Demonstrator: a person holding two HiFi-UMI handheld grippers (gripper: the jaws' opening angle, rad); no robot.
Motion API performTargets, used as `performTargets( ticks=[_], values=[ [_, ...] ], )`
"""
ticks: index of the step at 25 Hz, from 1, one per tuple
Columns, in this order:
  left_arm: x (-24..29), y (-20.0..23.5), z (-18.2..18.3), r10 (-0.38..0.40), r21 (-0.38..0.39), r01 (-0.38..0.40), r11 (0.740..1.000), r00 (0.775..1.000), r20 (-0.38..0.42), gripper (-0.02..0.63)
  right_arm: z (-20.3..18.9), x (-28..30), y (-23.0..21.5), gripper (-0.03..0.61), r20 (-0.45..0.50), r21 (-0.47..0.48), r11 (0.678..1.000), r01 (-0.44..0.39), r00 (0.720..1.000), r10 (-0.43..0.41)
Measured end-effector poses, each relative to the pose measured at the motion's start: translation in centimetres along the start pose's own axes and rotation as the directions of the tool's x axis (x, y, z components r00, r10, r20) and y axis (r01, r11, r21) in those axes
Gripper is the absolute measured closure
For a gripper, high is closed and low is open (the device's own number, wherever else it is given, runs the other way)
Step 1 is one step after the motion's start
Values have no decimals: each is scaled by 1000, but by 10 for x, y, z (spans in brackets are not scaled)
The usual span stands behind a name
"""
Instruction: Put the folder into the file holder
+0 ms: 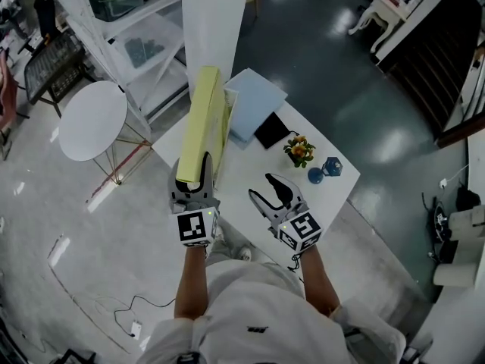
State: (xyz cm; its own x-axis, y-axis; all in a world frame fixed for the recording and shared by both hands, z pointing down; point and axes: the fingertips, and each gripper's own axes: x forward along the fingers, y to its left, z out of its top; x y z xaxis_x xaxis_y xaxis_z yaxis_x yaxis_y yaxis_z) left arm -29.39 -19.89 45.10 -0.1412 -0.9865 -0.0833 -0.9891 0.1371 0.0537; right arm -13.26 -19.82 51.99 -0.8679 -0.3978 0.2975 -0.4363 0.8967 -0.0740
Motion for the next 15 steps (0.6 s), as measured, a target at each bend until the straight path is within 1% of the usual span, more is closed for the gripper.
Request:
performTargets(
  ticks=[3,6,11,15],
  values=[
    [-3,-4,-6,6,14,-6,1000,1000,-15,449,-2,0,-2,333,-4,1,1000,6,1000,-6],
    [-4,-3,-9,9,3,-9,1000,1000,-11,449,-3,1,-4,333,-7,2,1000,9,1000,-9],
    [-4,0,-29,11,1,-11,1000,999,-44,448,-7,4,-1,334,-11,7,1000,6,1000,-6],
    [2,-1,-40,6,11,-6,1000,999,-51,443,-10,7,-1,334,-6,17,1000,22,1000,-22]
  ],
)
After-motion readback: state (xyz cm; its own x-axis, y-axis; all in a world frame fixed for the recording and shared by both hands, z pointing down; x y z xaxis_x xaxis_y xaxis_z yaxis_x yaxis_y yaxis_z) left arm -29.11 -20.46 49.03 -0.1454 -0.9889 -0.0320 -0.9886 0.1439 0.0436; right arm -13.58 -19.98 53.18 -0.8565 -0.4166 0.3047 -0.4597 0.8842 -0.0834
